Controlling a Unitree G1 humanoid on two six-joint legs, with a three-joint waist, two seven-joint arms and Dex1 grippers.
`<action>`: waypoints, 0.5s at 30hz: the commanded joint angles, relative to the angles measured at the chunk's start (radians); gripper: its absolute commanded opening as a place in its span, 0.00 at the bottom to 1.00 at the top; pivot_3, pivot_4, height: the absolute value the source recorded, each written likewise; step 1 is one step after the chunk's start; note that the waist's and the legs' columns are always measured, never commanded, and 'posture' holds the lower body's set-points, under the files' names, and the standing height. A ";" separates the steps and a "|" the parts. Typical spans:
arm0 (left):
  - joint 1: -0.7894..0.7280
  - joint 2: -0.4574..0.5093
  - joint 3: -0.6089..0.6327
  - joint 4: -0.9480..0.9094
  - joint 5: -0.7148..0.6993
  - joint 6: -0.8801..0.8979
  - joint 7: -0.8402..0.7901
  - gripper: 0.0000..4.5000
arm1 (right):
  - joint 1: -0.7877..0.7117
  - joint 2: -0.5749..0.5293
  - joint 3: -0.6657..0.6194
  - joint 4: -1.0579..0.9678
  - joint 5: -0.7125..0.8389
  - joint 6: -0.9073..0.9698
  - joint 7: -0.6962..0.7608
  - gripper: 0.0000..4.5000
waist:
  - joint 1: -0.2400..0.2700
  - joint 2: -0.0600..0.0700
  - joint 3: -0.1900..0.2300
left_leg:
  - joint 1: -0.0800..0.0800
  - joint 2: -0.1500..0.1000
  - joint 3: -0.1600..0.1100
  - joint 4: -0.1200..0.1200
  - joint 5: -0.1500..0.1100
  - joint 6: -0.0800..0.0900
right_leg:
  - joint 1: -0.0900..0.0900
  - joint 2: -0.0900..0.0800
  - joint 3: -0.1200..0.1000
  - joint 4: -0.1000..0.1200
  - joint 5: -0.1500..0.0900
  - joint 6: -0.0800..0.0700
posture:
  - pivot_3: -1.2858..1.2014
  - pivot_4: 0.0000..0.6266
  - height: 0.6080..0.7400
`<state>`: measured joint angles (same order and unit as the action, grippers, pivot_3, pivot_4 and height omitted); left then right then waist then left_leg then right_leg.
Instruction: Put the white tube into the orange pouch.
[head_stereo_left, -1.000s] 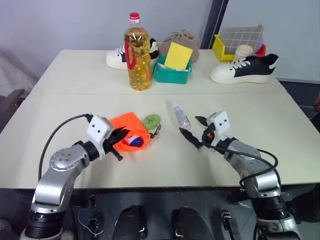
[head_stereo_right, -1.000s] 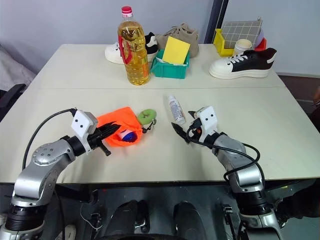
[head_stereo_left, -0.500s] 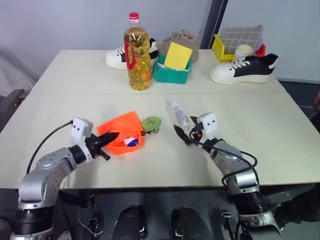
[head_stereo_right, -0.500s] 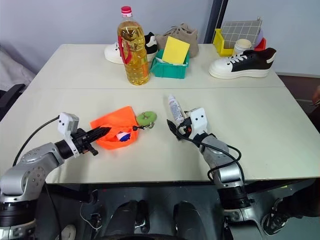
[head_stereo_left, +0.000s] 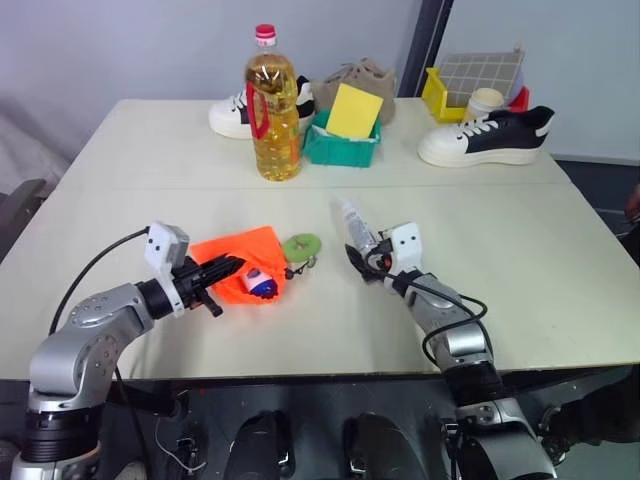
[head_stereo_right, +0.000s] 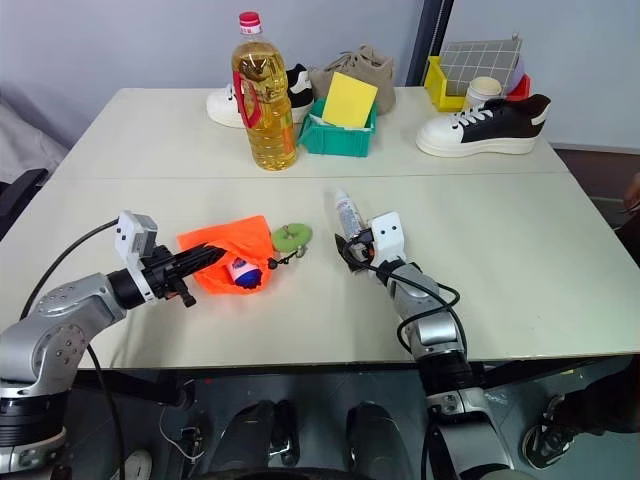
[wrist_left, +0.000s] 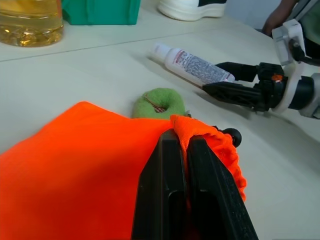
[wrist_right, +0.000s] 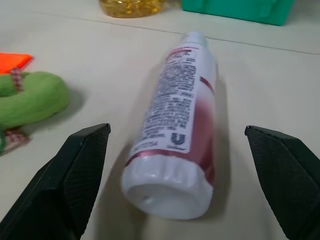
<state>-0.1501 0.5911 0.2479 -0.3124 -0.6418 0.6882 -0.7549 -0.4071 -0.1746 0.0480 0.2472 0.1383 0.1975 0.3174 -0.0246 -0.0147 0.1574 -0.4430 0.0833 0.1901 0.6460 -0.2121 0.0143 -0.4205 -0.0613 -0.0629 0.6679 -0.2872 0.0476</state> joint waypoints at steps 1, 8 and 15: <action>0.005 0.003 0.003 -0.041 -0.007 -0.021 0.009 0.01 | -0.023 0.013 -0.017 0.012 -0.005 -0.045 -0.007 1.00 | 0.000 0.000 0.000 | 0.000 0.000 0.000 0.000 0.000 0.000 | 0.000 0.000 0.000 0.000 0.000 0.000 | 0.52 0.24 1.00; 0.011 -0.004 0.000 -0.045 -0.005 -0.034 0.023 0.00 | -0.026 0.020 -0.012 0.021 -0.012 -0.062 -0.006 0.47 | -0.015 0.000 0.000 | 0.000 0.000 0.000 0.000 0.000 0.000 | 0.000 0.000 0.000 0.000 0.000 0.000 | 0.52 0.24 1.00; 0.010 -0.007 -0.003 -0.042 -0.008 -0.044 0.024 0.00 | 0.015 -0.003 0.000 -0.068 -0.021 -0.071 0.026 0.47 | -0.018 0.000 0.000 | 0.000 0.000 0.000 -0.001 0.000 -0.001 | 0.000 0.000 0.000 0.000 0.000 0.000 | 0.52 0.24 1.00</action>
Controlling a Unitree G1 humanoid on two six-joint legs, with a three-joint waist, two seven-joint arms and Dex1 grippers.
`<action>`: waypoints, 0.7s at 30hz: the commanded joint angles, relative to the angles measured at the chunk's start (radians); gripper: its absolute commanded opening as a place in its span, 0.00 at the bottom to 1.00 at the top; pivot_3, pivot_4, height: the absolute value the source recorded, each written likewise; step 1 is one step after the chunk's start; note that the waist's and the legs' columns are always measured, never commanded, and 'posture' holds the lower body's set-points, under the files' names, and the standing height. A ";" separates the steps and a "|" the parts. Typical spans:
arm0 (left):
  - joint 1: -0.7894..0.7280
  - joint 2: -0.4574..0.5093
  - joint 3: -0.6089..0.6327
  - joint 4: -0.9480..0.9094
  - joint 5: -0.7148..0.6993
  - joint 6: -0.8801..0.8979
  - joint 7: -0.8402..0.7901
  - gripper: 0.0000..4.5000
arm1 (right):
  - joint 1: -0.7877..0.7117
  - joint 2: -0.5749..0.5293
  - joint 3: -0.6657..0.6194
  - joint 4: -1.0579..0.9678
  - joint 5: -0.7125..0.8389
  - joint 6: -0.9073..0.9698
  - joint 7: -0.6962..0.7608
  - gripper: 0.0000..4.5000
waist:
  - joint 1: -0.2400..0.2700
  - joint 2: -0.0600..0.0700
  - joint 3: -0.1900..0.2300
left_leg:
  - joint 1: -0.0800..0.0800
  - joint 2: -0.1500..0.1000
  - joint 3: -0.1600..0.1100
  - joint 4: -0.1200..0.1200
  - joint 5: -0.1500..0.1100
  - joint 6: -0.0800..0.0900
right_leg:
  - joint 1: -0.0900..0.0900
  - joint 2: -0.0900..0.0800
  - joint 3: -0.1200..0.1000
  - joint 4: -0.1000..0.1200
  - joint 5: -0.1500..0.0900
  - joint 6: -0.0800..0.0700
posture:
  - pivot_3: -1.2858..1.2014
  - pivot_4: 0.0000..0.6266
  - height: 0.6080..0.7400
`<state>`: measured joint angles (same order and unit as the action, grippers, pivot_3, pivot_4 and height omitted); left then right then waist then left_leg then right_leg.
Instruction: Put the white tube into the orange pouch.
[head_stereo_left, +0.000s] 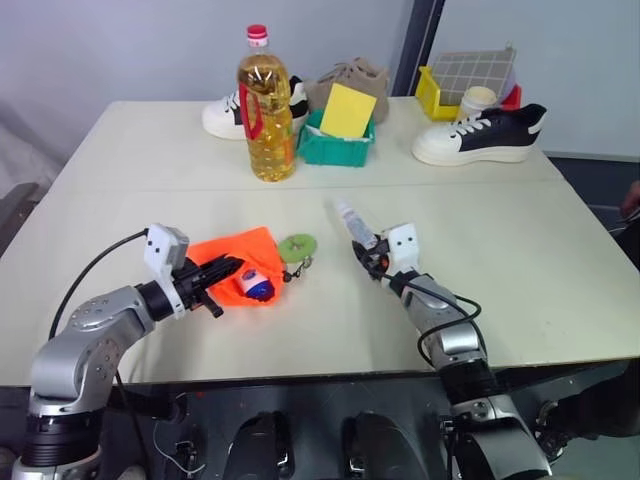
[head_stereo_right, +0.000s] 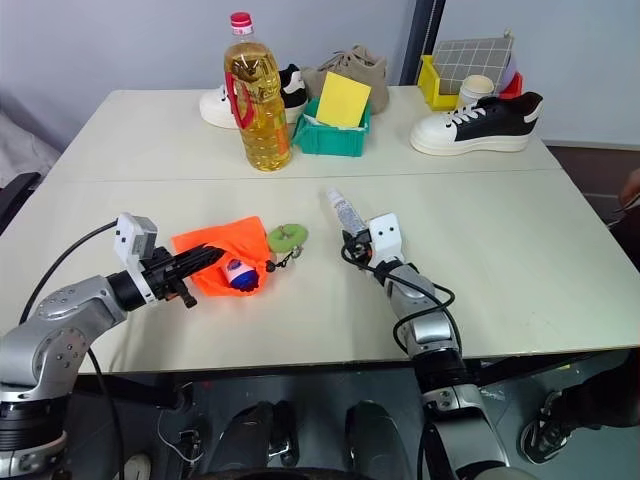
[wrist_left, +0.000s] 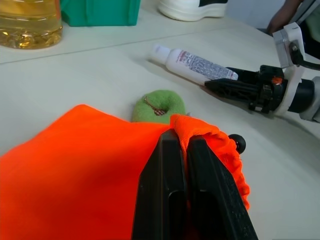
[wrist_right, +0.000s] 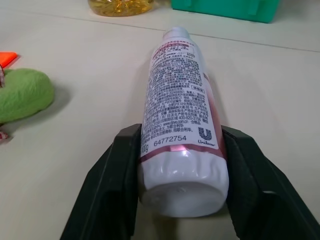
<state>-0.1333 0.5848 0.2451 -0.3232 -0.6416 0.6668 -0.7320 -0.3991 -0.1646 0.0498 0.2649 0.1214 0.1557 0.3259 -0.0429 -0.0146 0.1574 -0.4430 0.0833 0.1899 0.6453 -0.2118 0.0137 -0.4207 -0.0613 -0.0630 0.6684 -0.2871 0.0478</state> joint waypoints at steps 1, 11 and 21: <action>-0.007 -0.001 0.000 -0.031 -0.009 -0.024 0.002 0.00 | 0.020 -0.019 -0.002 -0.117 0.008 -0.025 0.035 0.47 | 0.000 0.000 0.000 | 0.000 0.000 0.000 0.000 0.000 0.000 | 0.000 0.000 0.000 0.000 0.000 0.000 | 0.52 0.24 1.00; -0.015 0.005 -0.013 -0.027 -0.015 -0.024 -0.009 0.00 | 0.283 -0.254 0.010 -0.662 0.315 0.240 0.380 0.47 | 0.001 0.000 0.000 | 0.000 0.000 -0.001 -0.001 -0.002 -0.001 | 0.000 -0.001 0.000 0.000 -0.001 0.000 | 0.52 0.24 1.00; -0.042 0.012 -0.034 -0.028 -0.019 -0.009 -0.023 0.00 | 0.285 -0.284 0.151 -0.798 0.393 0.391 0.436 0.47 | 0.005 0.000 0.000 | 0.000 0.000 -0.002 0.000 -0.005 0.005 | 0.000 -0.001 0.000 -0.001 -0.002 -0.004 | 0.52 0.24 1.00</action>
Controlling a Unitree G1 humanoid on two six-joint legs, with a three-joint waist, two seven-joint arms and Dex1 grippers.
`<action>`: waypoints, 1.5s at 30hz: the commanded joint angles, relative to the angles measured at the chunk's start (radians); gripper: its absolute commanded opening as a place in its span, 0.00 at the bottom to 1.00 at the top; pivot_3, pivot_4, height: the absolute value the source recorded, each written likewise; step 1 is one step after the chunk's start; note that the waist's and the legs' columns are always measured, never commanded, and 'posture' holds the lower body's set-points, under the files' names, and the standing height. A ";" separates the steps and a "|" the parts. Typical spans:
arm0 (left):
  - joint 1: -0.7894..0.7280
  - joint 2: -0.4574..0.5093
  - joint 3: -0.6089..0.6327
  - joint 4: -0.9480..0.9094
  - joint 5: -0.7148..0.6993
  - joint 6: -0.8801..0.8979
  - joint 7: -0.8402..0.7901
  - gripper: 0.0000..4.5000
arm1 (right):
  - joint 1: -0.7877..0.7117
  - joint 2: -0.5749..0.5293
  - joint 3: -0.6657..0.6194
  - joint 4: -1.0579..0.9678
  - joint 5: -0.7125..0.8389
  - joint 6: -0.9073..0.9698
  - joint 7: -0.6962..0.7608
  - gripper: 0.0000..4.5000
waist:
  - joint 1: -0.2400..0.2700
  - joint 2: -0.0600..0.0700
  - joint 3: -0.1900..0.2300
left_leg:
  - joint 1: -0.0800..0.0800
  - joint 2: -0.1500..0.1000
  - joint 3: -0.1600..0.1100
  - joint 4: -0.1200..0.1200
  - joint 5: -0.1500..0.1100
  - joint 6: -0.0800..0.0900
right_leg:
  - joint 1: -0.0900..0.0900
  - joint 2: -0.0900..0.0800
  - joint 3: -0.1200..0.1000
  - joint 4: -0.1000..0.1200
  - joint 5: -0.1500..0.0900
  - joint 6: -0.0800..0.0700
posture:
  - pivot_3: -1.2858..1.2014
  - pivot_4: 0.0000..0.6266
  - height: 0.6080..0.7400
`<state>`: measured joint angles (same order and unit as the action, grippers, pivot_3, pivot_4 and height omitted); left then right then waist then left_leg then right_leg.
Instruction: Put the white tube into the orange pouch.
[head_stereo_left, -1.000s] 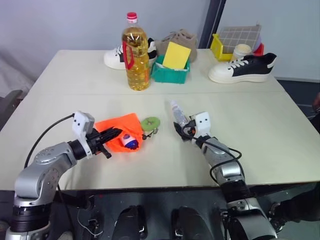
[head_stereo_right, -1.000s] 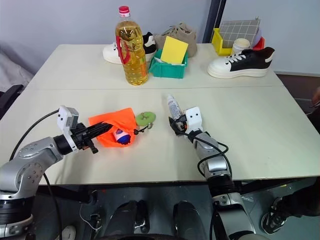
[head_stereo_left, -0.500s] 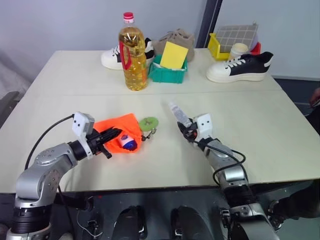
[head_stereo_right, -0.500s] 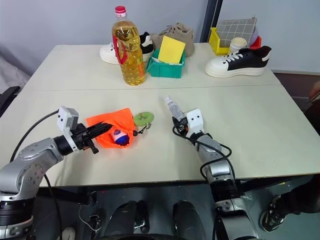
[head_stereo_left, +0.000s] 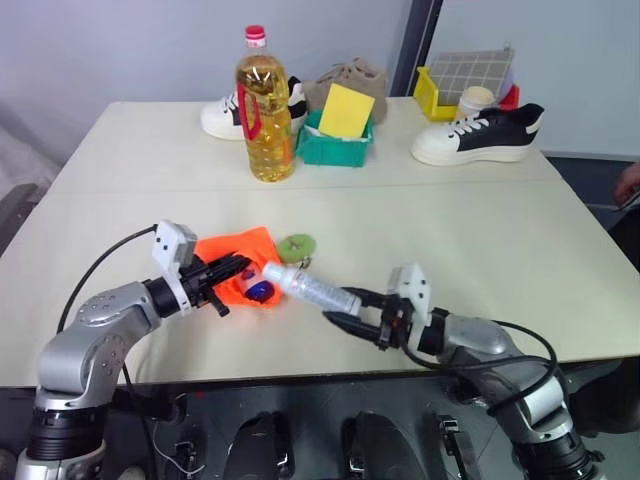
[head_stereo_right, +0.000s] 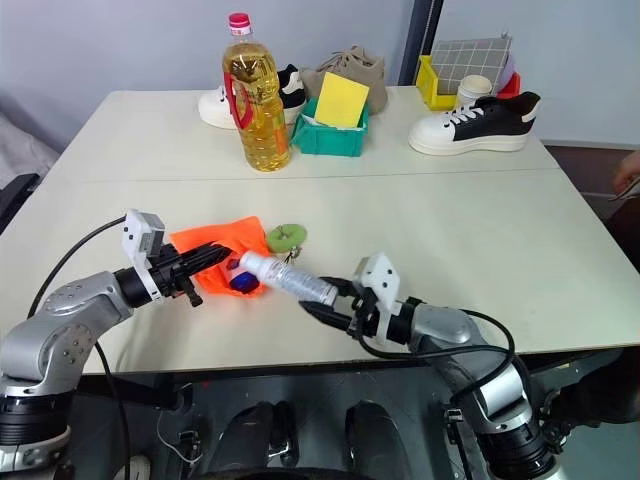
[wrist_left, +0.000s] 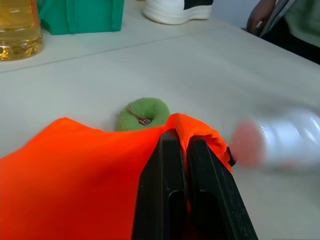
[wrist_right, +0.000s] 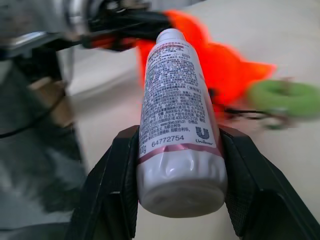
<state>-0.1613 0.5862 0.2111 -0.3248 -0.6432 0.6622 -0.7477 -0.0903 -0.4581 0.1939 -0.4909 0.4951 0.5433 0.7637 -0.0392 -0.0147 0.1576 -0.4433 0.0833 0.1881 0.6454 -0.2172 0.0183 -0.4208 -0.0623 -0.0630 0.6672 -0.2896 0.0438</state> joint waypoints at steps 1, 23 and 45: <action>-0.015 0.010 -0.001 -0.030 -0.019 -0.001 -0.007 0.00 | -0.031 0.011 0.019 -0.038 0.013 0.011 -0.004 0.47 | 0.002 0.000 0.000 | 0.000 0.000 0.000 0.000 0.000 0.000 | 0.000 0.000 0.000 0.000 0.000 0.000 | 0.52 0.24 1.00; -0.106 -0.030 -0.124 -0.140 -0.103 0.111 0.021 0.00 | -0.166 0.158 0.077 0.081 -0.114 0.103 -0.202 0.47 | -0.001 0.000 0.000 | 0.000 0.000 0.000 0.000 0.001 0.002 | 0.000 0.000 0.000 0.000 0.002 0.003 | 0.52 0.24 1.00; -0.068 -0.001 -0.106 -0.114 -0.074 0.068 0.024 0.00 | -0.333 0.314 0.111 0.213 -0.135 0.194 -0.234 0.89 | -0.003 0.000 0.000 | -0.001 0.000 0.001 0.000 0.004 -0.003 | -0.001 0.001 0.000 0.000 0.002 0.004 | 0.52 0.24 1.00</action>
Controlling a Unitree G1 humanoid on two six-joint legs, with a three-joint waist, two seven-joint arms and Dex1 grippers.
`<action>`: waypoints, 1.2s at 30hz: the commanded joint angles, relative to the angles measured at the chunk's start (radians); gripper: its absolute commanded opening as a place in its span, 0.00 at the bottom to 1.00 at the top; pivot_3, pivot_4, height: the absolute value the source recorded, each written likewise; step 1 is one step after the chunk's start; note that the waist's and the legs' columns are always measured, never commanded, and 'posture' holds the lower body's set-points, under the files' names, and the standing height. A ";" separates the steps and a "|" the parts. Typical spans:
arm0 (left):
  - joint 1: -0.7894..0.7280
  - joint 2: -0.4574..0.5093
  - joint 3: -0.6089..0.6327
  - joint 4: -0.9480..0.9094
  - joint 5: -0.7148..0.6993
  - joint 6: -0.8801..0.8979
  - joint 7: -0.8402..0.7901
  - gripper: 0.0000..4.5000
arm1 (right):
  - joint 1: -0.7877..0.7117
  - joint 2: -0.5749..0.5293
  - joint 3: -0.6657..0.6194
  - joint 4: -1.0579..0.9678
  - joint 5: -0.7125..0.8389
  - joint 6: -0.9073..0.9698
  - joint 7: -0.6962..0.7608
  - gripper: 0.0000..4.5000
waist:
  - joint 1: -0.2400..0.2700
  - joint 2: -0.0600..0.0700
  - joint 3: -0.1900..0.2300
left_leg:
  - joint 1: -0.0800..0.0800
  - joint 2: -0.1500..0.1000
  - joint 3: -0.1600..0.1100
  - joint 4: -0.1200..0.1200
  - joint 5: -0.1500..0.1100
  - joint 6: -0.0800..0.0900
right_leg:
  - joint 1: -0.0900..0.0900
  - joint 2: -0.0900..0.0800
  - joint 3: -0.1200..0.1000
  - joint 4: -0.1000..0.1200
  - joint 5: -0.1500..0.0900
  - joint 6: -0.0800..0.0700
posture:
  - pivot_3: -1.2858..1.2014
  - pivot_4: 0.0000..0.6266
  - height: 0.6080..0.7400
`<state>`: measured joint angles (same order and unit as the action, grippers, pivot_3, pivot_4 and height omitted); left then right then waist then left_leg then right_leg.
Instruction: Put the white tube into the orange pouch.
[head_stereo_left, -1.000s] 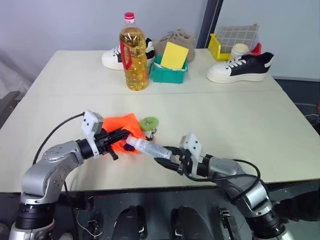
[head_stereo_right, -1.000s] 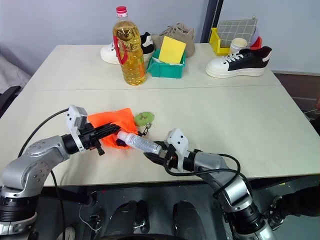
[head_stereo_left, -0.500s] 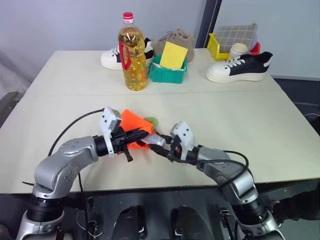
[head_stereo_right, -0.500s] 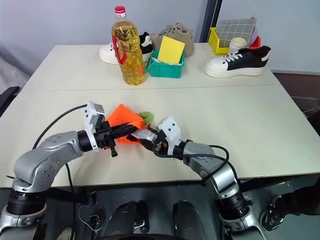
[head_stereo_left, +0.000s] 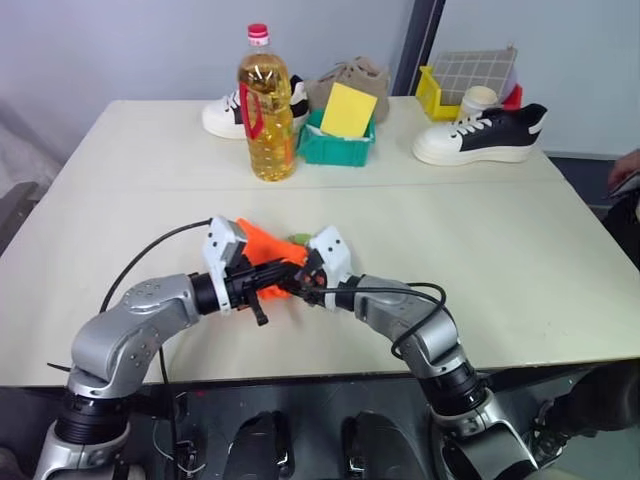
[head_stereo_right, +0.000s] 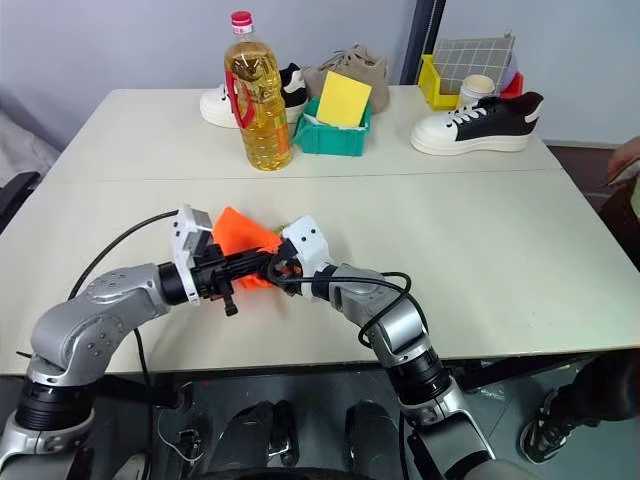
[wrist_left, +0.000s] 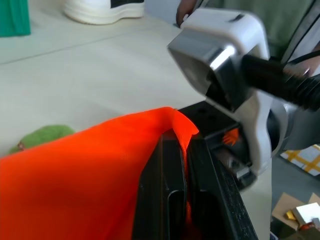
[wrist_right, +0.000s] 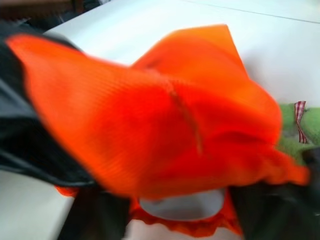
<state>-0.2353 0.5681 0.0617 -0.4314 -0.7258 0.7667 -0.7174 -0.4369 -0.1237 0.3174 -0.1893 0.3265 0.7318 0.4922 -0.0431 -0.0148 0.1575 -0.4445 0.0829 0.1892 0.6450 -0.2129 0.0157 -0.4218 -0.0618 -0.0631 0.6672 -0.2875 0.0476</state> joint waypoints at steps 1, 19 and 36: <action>0.014 0.025 0.051 0.003 0.014 -0.044 -0.009 0.00 | 0.028 -0.044 -0.023 -0.120 0.047 0.010 0.055 0.99 | 0.001 0.000 0.000 | 0.000 0.000 0.000 0.000 0.000 0.000 | 0.000 0.000 0.000 0.000 0.000 0.000 | 0.52 0.24 1.00; 0.138 0.101 0.160 0.095 -0.006 -0.066 -0.108 0.99 | 0.080 -0.243 -0.161 -0.121 0.062 -0.092 0.126 1.00 | 0.001 0.000 0.000 | 0.000 0.000 -0.001 -0.001 -0.005 0.003 | -0.004 -0.001 0.000 -0.002 -0.002 -0.004 | 0.52 0.24 1.00; 0.194 0.151 0.271 0.166 0.061 -0.247 -0.179 0.99 | -0.264 0.046 -0.153 0.522 -0.115 -0.223 -0.077 1.00 | -0.003 0.000 0.000 | -0.002 0.000 0.002 -0.003 -0.001 -0.004 | -0.003 -0.001 0.000 -0.001 0.000 -0.001 | 0.52 0.24 1.00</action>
<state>-0.0450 0.7088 0.2935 -0.2516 -0.6708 0.5589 -0.8867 -0.6801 -0.0834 0.1681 0.3175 0.2283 0.5346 0.4190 -0.0463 -0.0145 0.1577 -0.4462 0.0830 0.1915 0.6419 -0.2138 0.0121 -0.4253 -0.0629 -0.0626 0.6658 -0.2875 0.0465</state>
